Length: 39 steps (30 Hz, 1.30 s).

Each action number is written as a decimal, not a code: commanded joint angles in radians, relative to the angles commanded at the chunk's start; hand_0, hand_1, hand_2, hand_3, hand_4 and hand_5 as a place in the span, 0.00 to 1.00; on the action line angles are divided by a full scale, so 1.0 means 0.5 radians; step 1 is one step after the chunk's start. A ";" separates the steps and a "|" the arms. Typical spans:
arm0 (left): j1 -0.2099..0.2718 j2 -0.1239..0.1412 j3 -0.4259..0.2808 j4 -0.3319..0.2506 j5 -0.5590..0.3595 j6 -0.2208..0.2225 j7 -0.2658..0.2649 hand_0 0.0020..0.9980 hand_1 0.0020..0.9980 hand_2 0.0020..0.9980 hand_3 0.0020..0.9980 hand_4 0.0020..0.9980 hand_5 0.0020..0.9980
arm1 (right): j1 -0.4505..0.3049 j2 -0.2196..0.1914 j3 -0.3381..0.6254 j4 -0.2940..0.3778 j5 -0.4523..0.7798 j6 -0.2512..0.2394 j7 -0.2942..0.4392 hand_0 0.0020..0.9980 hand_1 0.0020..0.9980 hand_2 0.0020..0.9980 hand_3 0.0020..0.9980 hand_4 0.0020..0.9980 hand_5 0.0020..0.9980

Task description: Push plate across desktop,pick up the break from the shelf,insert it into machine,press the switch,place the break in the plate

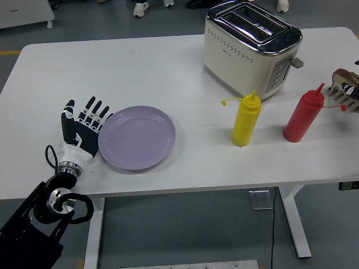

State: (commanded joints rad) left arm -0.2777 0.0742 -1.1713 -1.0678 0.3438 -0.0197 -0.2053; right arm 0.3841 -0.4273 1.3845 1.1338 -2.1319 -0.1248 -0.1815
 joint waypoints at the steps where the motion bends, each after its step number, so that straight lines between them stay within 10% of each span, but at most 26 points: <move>1: -0.002 -0.001 0.003 0.000 0.000 0.000 0.000 0.83 0.87 0.93 0.85 0.66 1.00 | 0.006 0.000 -0.007 -0.007 -0.007 0.002 0.002 0.48 0.55 0.56 0.59 0.55 0.12; 18: 0.005 -0.003 -0.046 -0.066 0.033 0.013 0.001 0.83 0.87 0.93 0.85 0.66 1.00 | 0.057 -0.017 -0.102 -0.073 -0.118 -0.048 0.038 0.33 0.45 0.50 0.50 0.43 0.03; 39: 0.233 0.103 -0.552 -0.459 0.167 0.046 0.010 0.83 0.87 0.93 0.85 0.66 1.00 | 0.020 -0.097 -0.023 0.342 0.056 -0.320 0.085 0.30 0.40 0.45 0.48 0.35 0.00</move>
State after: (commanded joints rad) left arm -0.1612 0.1256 -1.4474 -1.2975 0.4273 0.0033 -0.2002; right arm 0.3940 -0.4759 1.3732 1.3047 -2.1041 -0.2850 -0.1392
